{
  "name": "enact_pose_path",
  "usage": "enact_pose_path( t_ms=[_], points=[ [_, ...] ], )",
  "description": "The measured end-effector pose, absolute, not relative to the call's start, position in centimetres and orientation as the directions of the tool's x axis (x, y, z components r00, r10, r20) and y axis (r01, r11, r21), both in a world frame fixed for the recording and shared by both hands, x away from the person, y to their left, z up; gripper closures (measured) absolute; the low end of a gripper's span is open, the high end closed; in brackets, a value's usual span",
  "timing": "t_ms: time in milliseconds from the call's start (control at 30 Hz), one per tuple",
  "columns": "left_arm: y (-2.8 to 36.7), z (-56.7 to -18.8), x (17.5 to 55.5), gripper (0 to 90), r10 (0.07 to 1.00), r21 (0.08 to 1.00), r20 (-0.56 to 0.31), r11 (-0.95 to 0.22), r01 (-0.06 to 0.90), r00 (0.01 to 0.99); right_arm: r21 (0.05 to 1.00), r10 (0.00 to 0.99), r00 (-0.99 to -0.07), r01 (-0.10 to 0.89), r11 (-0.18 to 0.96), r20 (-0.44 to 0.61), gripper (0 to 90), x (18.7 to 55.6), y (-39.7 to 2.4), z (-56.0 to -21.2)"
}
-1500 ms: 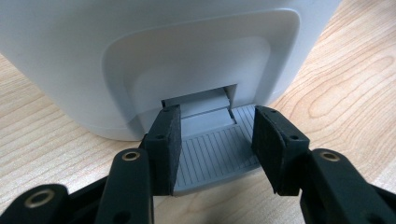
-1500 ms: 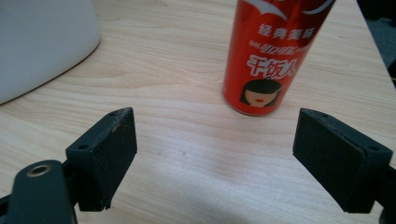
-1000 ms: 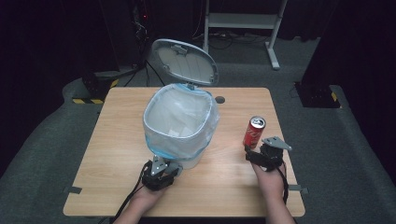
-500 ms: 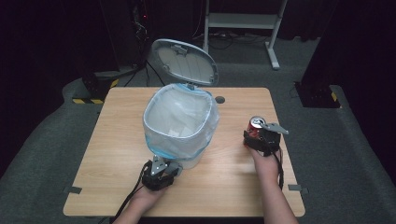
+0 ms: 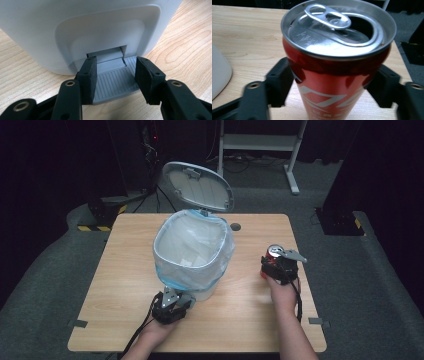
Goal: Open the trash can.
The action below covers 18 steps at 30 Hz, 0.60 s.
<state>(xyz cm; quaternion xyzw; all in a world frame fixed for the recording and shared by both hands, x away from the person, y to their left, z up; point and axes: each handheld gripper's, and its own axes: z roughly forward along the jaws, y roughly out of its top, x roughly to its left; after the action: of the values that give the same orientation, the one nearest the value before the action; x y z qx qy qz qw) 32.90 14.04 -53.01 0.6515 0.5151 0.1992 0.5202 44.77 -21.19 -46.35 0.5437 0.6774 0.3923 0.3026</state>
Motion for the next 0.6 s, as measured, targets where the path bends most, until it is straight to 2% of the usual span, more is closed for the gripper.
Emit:
enact_pose_path(
  t_ms=[267,600],
  points=[
    [14.0,-53.0,32.9,52.4,0.878,0.883,-0.276,0.071,0.464,0.39,0.874,0.968,-0.25,0.467,0.136,-0.017,33.8,43.9,-20.5,-45.8],
    [14.0,-53.0,32.9,52.4,0.879,0.883,-0.274,0.069,0.464,0.391,0.916,0.953,-0.302,0.377,0.138,-0.02,33.7,40.6,-19.7,-43.9]
  ],
)
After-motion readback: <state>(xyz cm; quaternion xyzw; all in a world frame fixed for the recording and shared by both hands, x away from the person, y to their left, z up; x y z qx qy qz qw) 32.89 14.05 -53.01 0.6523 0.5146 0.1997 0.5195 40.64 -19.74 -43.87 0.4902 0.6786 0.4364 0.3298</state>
